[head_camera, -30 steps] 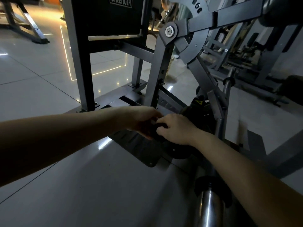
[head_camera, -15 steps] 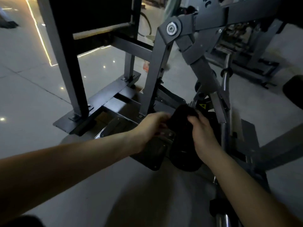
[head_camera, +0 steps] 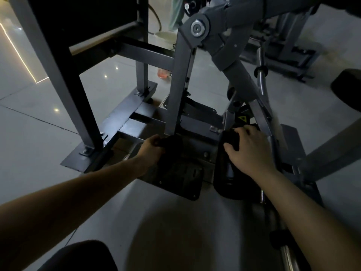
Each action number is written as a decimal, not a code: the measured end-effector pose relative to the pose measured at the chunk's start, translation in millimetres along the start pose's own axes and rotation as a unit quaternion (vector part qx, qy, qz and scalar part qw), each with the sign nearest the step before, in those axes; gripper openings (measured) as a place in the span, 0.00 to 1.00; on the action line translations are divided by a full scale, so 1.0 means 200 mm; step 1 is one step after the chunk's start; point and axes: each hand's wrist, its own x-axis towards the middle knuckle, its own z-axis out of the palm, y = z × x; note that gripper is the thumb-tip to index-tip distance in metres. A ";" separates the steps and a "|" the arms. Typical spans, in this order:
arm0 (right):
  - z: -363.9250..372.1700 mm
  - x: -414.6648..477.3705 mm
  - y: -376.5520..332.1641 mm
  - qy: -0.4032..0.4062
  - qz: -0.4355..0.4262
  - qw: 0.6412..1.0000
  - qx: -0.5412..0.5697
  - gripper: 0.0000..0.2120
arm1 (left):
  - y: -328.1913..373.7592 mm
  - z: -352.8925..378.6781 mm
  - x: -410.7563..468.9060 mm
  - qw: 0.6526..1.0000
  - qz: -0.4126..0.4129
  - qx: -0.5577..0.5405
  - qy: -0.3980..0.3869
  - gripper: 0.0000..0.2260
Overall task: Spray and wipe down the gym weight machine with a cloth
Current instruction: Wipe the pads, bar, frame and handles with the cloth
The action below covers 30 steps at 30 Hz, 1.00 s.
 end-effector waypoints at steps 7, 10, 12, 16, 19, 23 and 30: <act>0.09 0.03 0.03 -0.021 0.061 0.991 0.114 0.28 | -0.53 0.34 0.14 0.897 0.069 0.433 -0.057 0.26; 0.09 0.05 -0.01 -0.004 0.075 0.991 0.111 0.27 | -0.72 0.52 0.13 0.824 0.144 0.539 -0.099 0.32; 0.11 0.06 -0.01 0.022 0.084 0.990 0.114 0.27 | -0.74 0.61 0.12 0.795 0.197 0.553 -0.152 0.29; 0.13 0.06 0.01 0.044 0.087 0.988 0.119 0.27 | -0.72 0.77 0.08 0.723 0.326 0.560 -0.240 0.23; 0.14 0.06 0.02 0.048 0.088 0.988 0.115 0.28 | -0.71 0.79 0.09 0.678 0.353 0.594 -0.249 0.26; 0.15 0.06 0.02 0.051 0.092 0.988 0.117 0.28 | -0.75 0.65 0.22 0.756 0.282 0.573 -0.146 0.25; 0.14 0.06 0.01 0.049 0.093 0.986 0.129 0.29 | -0.79 0.05 0.44 0.828 0.186 0.529 -0.003 0.24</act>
